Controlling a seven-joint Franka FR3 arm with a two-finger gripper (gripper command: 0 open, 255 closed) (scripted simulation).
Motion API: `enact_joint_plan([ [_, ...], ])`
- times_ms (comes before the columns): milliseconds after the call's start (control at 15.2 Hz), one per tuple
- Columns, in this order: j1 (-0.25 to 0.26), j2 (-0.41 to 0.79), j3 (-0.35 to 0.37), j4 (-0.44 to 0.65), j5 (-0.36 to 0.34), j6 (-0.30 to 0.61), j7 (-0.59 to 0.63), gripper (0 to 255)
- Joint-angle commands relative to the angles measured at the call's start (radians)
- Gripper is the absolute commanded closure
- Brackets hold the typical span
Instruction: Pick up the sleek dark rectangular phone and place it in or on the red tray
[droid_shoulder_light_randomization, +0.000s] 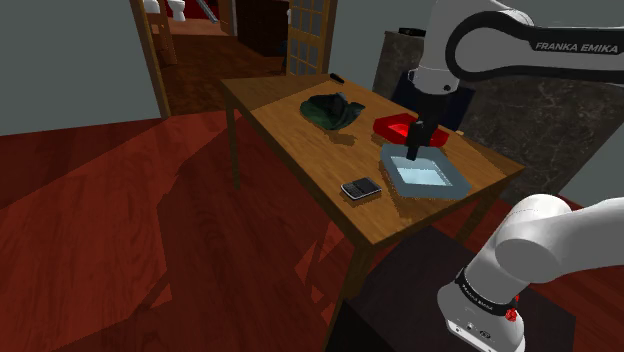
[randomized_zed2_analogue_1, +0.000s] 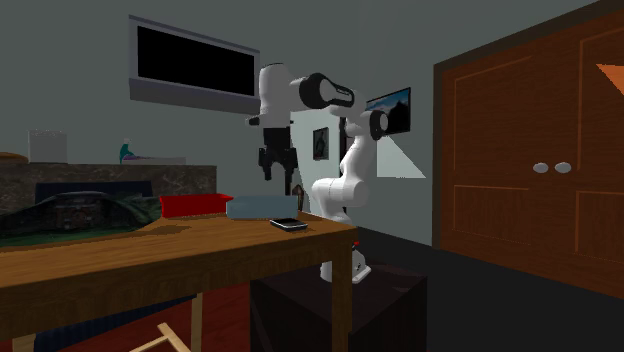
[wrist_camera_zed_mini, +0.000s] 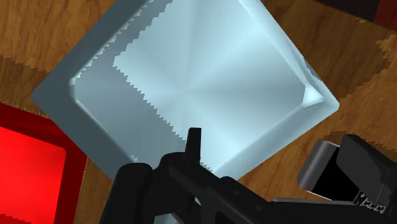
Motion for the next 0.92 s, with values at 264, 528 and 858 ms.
enact_joint_plan([
  [264,0.146,0.069,-0.054,-0.028,-0.029,0.158,-0.358,0],
  [528,0.297,0.111,-0.104,-0.066,-0.035,0.295,-0.714,0],
  [858,0.450,0.121,-0.155,-0.130,-0.027,0.419,-1.062,0],
])
